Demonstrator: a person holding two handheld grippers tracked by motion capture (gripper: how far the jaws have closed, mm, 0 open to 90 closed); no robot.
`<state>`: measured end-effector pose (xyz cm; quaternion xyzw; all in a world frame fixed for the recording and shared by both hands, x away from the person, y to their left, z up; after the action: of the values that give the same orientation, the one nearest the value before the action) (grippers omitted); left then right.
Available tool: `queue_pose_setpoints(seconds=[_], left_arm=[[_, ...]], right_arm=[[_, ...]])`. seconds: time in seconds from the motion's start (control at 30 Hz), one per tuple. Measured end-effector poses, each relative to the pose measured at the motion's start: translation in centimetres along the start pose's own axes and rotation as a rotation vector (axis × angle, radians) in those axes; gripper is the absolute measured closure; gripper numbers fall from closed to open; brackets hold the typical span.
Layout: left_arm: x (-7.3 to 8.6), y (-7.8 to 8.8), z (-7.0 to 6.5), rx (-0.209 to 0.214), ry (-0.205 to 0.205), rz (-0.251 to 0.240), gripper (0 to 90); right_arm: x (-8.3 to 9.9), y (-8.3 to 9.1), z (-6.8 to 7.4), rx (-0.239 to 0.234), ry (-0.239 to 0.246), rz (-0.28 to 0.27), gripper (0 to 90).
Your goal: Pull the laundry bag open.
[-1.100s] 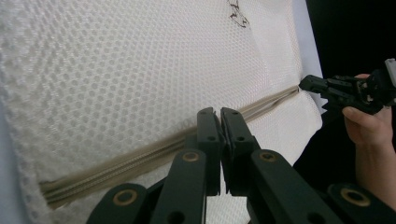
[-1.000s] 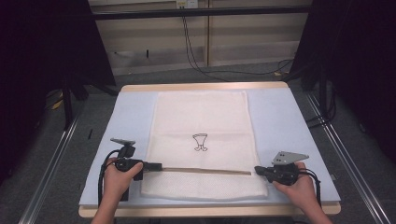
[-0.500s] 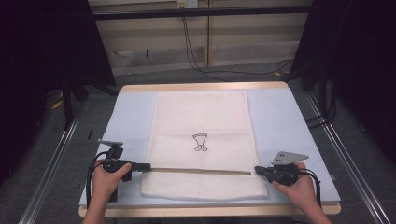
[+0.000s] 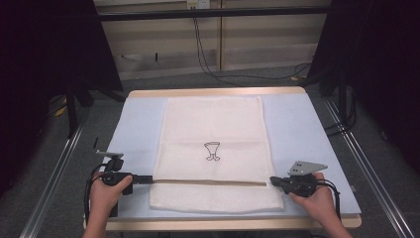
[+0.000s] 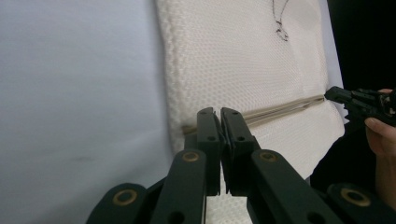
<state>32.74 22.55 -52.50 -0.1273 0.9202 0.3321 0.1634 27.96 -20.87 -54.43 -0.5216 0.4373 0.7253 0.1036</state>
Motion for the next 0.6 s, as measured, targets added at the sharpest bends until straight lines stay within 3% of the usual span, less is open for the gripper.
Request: queue_pose_setpoints(seconds=[0.2,0.6], left_arm=[[0.18,0.04,0.97,-0.017,0.019,0.013,87.3],[0.18,0.45,1.01,-0.020,0.038,0.008,87.3]], right_arm=[[0.00,-0.01,-0.01,0.002,0.003,-0.001,90.0],[0.01,0.00,0.04,-0.001,0.000,0.002,90.0]])
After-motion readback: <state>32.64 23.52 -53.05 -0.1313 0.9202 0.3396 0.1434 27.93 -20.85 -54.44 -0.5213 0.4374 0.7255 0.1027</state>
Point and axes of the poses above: each handheld gripper's, and its own axes: y roughly backward along the jaws, x roughly out of its underside, z roughly to its left, the point moved 9 cm from there along -y, roughly forward along the jaws, and after that the axes turned 8 degrees about -z, right-handed, at the moved point
